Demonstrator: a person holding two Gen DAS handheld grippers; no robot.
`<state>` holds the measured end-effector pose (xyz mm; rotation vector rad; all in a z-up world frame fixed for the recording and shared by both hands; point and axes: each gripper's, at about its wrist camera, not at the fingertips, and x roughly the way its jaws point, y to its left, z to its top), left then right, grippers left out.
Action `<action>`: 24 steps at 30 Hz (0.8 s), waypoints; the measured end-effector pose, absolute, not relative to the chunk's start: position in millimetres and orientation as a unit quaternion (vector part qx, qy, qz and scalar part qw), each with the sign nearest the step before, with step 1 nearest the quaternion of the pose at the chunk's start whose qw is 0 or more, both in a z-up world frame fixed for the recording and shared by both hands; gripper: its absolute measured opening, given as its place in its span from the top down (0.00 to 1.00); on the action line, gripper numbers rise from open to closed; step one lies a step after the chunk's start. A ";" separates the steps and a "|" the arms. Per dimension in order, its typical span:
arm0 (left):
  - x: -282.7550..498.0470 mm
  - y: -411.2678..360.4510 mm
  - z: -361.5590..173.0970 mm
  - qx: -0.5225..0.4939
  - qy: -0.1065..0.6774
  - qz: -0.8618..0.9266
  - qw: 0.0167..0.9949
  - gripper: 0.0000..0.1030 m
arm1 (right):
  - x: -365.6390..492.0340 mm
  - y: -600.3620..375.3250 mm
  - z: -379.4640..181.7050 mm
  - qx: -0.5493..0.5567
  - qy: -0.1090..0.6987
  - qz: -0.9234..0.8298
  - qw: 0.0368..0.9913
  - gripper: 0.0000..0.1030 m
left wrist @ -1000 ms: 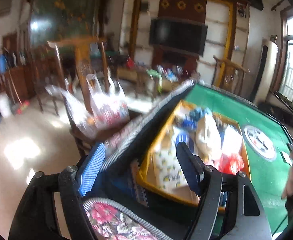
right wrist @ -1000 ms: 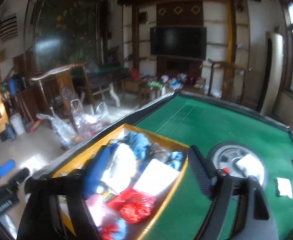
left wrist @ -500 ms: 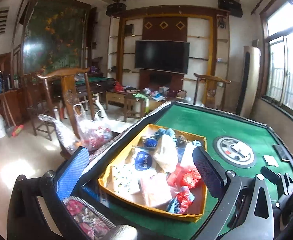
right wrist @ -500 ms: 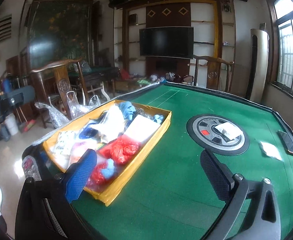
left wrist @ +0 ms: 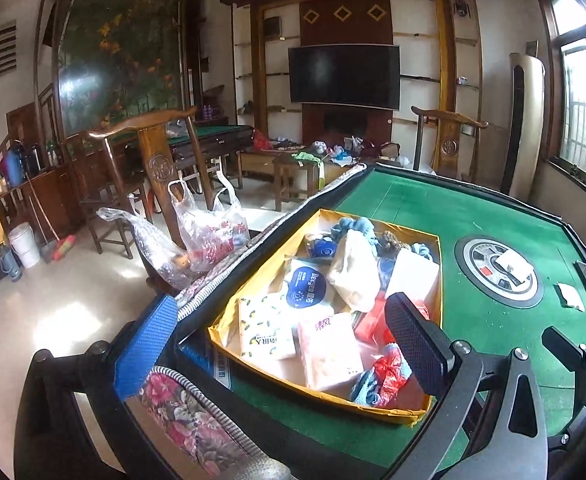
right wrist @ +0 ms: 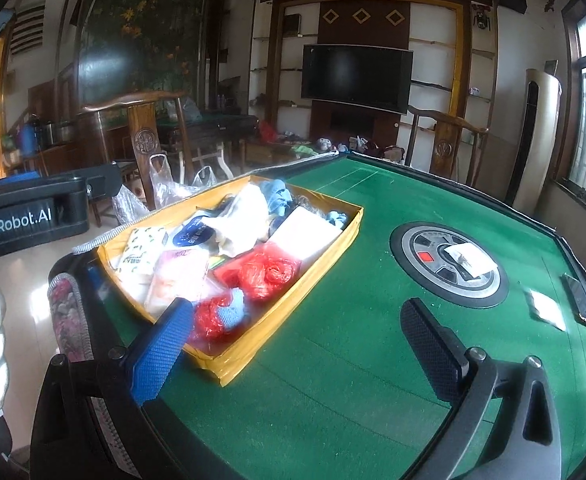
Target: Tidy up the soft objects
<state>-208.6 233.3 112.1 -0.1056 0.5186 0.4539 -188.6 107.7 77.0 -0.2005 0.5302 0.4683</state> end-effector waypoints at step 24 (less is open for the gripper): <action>-190.8 261.6 80.4 -0.079 0.296 0.238 0.922 0.00 | -177.9 145.4 71.4 -0.148 0.289 0.249 0.913 0.01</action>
